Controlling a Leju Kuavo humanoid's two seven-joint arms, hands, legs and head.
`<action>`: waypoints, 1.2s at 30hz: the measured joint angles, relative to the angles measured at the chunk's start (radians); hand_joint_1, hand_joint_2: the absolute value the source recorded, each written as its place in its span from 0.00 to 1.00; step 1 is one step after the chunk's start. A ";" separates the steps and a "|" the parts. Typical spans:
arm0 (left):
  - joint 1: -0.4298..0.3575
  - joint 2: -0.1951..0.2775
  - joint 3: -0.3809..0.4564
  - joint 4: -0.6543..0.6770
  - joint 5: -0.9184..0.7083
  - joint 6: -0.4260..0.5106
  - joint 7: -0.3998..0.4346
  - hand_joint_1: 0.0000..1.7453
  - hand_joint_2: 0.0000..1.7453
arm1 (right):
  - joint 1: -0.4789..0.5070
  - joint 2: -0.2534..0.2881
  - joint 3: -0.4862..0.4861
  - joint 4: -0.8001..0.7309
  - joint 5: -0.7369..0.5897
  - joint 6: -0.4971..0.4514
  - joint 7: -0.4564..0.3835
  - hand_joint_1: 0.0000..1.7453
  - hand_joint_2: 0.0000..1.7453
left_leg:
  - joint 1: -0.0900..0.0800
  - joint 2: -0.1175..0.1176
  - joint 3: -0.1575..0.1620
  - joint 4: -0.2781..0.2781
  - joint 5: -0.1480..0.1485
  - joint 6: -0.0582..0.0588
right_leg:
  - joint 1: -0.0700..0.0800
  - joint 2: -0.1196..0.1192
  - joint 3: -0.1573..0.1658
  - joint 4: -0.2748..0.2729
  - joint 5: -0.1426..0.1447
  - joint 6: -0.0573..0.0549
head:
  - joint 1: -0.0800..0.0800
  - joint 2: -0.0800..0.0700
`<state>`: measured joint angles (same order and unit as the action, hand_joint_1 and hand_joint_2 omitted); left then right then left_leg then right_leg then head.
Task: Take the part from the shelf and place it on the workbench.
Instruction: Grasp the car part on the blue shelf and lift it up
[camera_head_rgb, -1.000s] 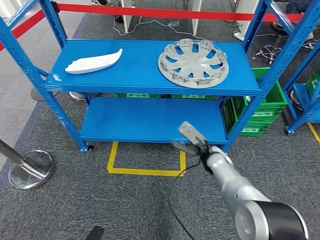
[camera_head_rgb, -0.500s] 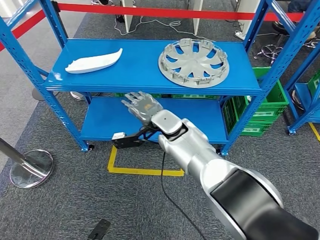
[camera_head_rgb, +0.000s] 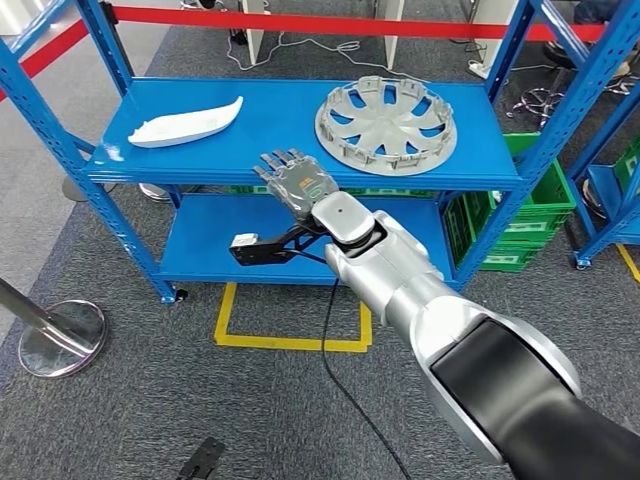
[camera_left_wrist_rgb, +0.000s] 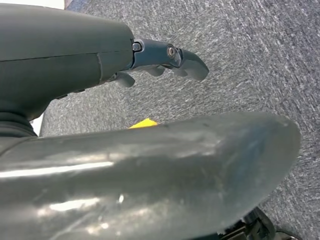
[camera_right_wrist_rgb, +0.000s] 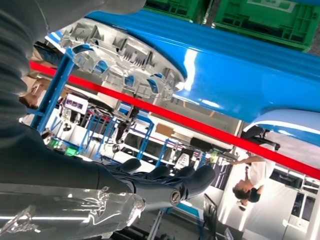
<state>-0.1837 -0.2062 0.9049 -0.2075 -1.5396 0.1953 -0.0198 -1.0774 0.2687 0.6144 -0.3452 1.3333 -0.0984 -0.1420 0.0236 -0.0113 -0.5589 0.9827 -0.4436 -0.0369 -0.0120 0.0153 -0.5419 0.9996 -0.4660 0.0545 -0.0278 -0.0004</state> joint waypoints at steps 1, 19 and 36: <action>0.000 0.000 0.000 0.000 0.000 0.000 0.000 0.00 0.00 | 0.000 0.000 0.001 0.000 0.000 0.000 0.000 0.00 1.00 | 0.000 0.000 0.000 0.000 0.000 0.000 | 0.000 0.000 0.000 0.000 0.000 0.000 | 0.000 0.000; -0.007 0.004 0.000 0.000 0.001 -0.053 -0.002 0.00 0.00 | 0.028 -0.218 -0.051 0.070 -0.082 0.092 0.289 0.00 1.00 | -0.002 -0.002 -0.002 0.000 0.000 0.000 | -0.002 -0.002 -0.001 -0.002 0.001 0.001 | 0.001 0.000; 0.003 0.011 0.000 0.000 0.013 -0.049 0.003 0.00 0.00 | 0.145 -0.360 -0.214 0.095 -0.208 0.050 0.311 0.00 1.00 | -0.002 -0.001 -0.006 -0.002 0.000 0.000 | -0.002 -0.002 -0.007 -0.001 0.001 0.001 | 0.000 0.000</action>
<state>-0.1805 -0.1952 0.9051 -0.2075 -1.5264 0.1458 -0.0170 -0.9321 -0.0909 0.4005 -0.2506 1.1256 -0.0484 0.1691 0.0216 -0.0126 -0.5653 0.9808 -0.4436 -0.0366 -0.0141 0.0136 -0.5486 0.9983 -0.4652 0.0554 -0.0276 -0.0004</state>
